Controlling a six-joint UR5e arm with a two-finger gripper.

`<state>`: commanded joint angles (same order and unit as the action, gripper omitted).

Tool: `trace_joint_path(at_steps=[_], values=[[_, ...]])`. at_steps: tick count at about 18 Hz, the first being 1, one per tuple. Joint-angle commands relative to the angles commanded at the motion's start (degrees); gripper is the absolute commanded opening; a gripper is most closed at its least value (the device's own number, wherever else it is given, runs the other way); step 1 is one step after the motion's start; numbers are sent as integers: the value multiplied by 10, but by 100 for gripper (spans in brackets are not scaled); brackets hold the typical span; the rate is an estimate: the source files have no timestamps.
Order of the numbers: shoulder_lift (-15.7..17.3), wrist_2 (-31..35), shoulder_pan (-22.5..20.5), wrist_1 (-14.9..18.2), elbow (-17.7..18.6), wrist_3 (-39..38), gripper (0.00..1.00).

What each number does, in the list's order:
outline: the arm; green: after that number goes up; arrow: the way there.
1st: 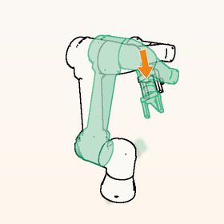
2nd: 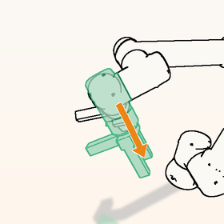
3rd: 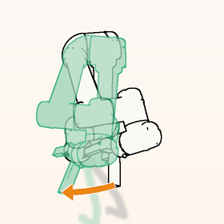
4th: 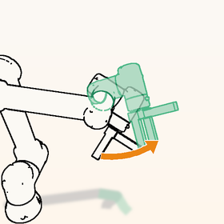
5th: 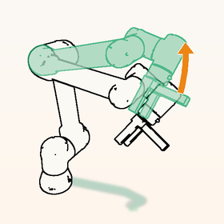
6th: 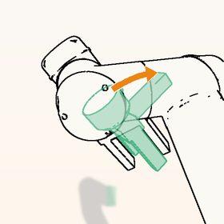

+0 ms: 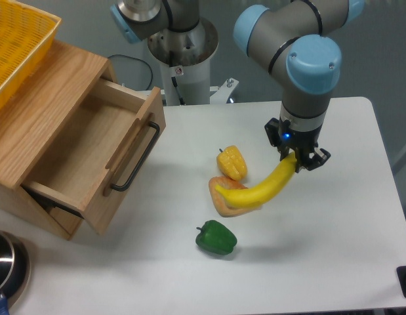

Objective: Place the banana in the top drawer
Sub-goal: 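Lift the grasped yellow banana up off the bread roll with the gripper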

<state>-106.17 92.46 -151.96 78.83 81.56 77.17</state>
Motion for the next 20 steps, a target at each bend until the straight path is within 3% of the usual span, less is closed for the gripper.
trace_joint_path(at_steps=[5,9,13,20], values=[[33,-1,1,53,-5,-26,17],[74,-8,10,90,-4,-120,17],[119,-13,18,152,-4,-181,17],[178,-29,60,190,4,-286,17]])
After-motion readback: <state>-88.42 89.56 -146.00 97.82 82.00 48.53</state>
